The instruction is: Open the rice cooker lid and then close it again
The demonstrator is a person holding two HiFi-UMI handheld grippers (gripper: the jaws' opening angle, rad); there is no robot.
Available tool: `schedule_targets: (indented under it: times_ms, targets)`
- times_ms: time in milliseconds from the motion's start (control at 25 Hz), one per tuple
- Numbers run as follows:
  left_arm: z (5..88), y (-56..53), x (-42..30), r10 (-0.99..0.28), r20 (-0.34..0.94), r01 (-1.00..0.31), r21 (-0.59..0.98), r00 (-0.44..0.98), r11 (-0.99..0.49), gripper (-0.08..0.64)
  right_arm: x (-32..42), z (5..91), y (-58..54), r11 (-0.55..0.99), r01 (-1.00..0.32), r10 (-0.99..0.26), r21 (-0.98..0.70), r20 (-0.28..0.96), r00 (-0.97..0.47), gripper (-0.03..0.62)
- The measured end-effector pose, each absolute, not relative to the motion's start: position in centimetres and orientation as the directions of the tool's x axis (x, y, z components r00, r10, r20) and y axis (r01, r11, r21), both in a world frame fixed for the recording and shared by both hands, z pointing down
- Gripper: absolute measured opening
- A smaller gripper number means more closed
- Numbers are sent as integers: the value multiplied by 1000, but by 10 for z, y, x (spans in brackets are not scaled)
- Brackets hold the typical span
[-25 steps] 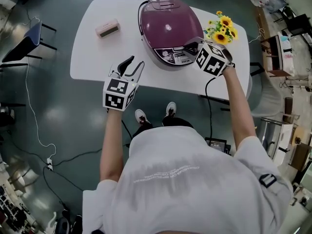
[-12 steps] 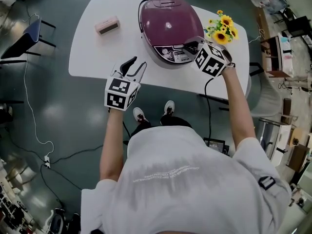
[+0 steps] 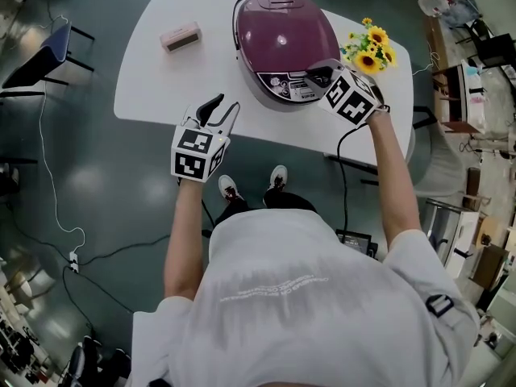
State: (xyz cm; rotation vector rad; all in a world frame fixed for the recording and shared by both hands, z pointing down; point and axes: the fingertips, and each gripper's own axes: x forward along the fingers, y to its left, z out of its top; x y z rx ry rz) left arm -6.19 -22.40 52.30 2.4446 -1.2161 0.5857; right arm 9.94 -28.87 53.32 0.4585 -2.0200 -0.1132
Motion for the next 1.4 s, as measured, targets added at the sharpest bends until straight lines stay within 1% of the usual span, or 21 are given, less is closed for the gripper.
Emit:
schedule_targets:
  times_ms: [400, 840, 1240, 1400]
  targets:
    - [523, -219, -70, -681, 505, -828, 131, 530, -546, 158, 99, 534, -288, 924, -287, -356, 253, 841, -407, 55]
    - [524, -217, -73, -683, 511, -833, 133, 522, -537, 158, 100, 535, -289, 907, -318, -393, 275, 823, -410, 54]
    - [526, -215, -75, -685, 515, -838, 135, 515, -529, 158, 99, 535, -289, 914, -321, -368, 250, 843, -392, 52]
    - [526, -214, -74, -686, 513, -838, 136, 516, -528, 158, 99, 536, -289, 906, -327, -391, 270, 829, -400, 52]
